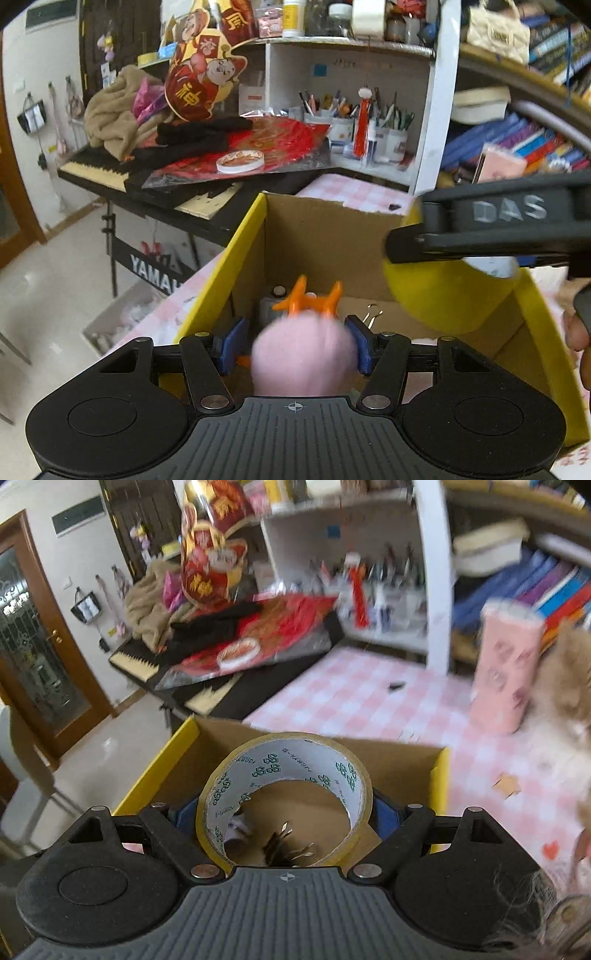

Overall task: Organize objects
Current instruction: 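Carry plush pig in left tool while right tool carries tape roll over yellow box, then open left tool to drop plush pig while right tool releases tape roll into box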

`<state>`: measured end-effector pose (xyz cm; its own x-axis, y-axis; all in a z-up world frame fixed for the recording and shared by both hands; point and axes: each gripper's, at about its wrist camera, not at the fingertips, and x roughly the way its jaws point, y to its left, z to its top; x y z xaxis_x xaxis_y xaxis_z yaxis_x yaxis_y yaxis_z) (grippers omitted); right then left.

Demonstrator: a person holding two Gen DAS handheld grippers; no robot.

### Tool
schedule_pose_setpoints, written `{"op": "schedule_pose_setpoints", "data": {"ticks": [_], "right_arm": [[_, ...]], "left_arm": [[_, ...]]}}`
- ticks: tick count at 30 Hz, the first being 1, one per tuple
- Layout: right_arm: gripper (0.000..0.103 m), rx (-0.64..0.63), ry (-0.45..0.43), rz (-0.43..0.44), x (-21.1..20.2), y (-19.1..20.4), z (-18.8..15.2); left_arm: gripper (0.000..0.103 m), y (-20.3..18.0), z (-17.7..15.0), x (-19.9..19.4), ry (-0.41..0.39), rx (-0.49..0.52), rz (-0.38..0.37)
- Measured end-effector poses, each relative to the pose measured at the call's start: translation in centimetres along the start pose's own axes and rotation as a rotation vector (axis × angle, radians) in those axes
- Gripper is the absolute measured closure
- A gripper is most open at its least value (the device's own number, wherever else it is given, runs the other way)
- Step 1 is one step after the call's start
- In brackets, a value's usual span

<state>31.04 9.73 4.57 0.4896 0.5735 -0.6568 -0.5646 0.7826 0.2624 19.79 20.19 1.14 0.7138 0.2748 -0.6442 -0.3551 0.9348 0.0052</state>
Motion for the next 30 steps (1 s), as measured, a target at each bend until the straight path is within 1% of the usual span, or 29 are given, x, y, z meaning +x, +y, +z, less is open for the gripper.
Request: {"op": "schedule_pose_setpoints", "data": {"ticks": [1,3,4,6,7,9,10,12,14,18,20,22,25,28,30], "right_arm": [[0.016,0.013,0.022,0.016,0.6,-0.1,0.1],[0.016,0.043,0.078,0.030,1.8,-0.3,0.0],[0.016,0.032,0.088,0.031,2.2,-0.1,0.1],[0.016,0.018,0.105,0.037,2.8,0.3,0.2],[0.016,0.035,0.124,0.045,3.2,0.3,0.3],[0.016,0.070,0.157,0.048,4.1,0.1,0.4],[0.016,0.078,0.172,0.049,4.4,0.1,0.4],[0.016,0.074,0.192,0.057,5.0,0.3,0.5],[0.016,0.049,0.216,0.037,5.6,0.7,0.6],[0.016,0.022,0.230,-0.005,6.1,0.7,0.5],[0.016,0.001,0.238,-0.029,6.5,0.7,0.5],[0.016,-0.006,0.262,-0.055,7.2,0.6,0.3],[0.015,0.024,0.301,-0.106,8.1,-0.1,-0.2],[0.015,0.026,0.289,-0.103,7.4,0.2,-0.3],[0.014,0.024,0.252,-0.097,6.3,0.7,-0.3]], "left_arm": [[0.044,-0.2,0.0,0.0,0.000,0.015,0.001],[0.039,-0.6,0.1,0.2,0.004,0.036,0.005],[0.038,-0.8,0.2,0.3,0.004,0.042,0.014],[0.034,-1.2,0.2,0.2,0.015,0.066,0.062],[0.029,-1.3,0.1,-0.1,0.018,0.077,0.089],[0.020,-1.2,-0.1,-1.1,0.001,0.078,0.071],[0.012,-1.1,-0.2,-1.7,-0.010,0.068,0.053],[0.011,-1.0,-0.5,-2.7,-0.036,0.049,0.051],[0.011,-1.1,-0.6,-3.4,-0.051,0.060,0.053],[0.011,-1.4,-1.0,-5.1,-0.097,0.117,0.106],[0.011,-1.2,-1.0,-6.0,-0.119,0.119,0.118],[0.011,-0.7,-0.9,-6.9,-0.145,0.098,0.125],[0.010,0.4,-1.1,-8.5,-0.199,0.032,0.100],[0.008,1.2,-1.5,-9.6,-0.224,-0.010,0.096],[0.008,1.8,-1.9,-10.0,-0.225,-0.031,0.084]]}}
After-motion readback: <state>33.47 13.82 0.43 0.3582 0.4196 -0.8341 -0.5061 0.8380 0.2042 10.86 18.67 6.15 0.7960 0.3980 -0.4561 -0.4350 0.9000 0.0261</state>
